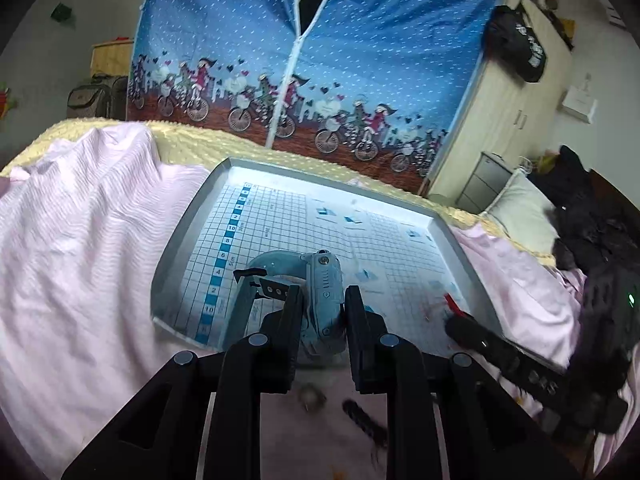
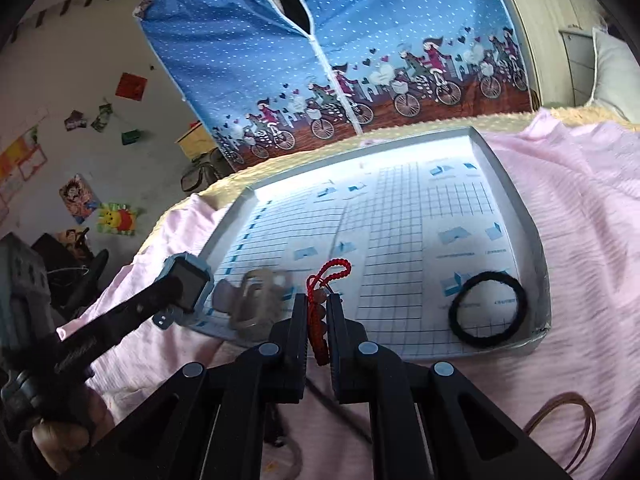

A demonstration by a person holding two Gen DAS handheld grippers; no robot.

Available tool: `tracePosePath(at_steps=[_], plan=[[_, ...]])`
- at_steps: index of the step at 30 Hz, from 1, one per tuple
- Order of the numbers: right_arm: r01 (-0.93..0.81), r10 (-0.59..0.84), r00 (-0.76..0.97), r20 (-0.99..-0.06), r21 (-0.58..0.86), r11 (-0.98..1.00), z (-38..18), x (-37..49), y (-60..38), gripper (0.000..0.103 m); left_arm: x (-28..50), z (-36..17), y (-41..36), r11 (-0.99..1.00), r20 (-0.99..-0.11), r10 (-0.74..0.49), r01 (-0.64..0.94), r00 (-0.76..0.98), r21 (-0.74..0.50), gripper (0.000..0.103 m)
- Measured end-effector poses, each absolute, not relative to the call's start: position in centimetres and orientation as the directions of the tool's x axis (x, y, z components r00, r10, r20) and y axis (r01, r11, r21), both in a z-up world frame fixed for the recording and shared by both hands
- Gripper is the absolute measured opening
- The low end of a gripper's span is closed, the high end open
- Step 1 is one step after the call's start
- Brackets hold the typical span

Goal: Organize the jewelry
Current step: 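Carry the watch into the tray with the left tool while the right tool carries the red cord there, then open both tools over the tray and withdraw them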

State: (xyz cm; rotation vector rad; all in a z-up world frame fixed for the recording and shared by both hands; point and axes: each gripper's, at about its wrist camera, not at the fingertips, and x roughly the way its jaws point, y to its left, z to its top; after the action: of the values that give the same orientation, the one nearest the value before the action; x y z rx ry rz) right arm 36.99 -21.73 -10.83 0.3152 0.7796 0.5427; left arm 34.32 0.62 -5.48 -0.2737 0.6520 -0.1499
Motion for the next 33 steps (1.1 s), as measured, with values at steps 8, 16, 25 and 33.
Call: tracePosePath(at_steps=[8, 16, 25, 33], plan=[[-0.312, 0.555, 0.562, -0.613, 0.465, 0.829, -12.6, 37.6, -21.9, 0.010, 35.7, -7.4, 1.7, 0.942, -0.616, -0.241, 0.029, 0.750, -0.334, 0.021], [-0.286, 0.541, 0.560, -0.628, 0.466, 0.837, -12.6, 37.5, -22.2, 0.022, 35.5, -7.5, 2.4, 0.938, -0.653, -0.224, -0.022, 0.723, -0.346, 0.036], [-0.290, 0.448, 0.642, -0.622, 0.345, 0.893, -10.8, 35.6, -22.0, 0.076, 31.0, -4.3, 4.5, 0.927, -0.574, -0.165, -0.073, 0.802, -0.369, 0.102], [-0.352, 0.424, 0.744, -0.517, 0.236, 0.906, -6.7, 29.5, -21.3, 0.103, 24.5, -1.4, 4.0, 0.971, -0.428, -0.038, -0.068, 0.903, -0.228, 0.101]])
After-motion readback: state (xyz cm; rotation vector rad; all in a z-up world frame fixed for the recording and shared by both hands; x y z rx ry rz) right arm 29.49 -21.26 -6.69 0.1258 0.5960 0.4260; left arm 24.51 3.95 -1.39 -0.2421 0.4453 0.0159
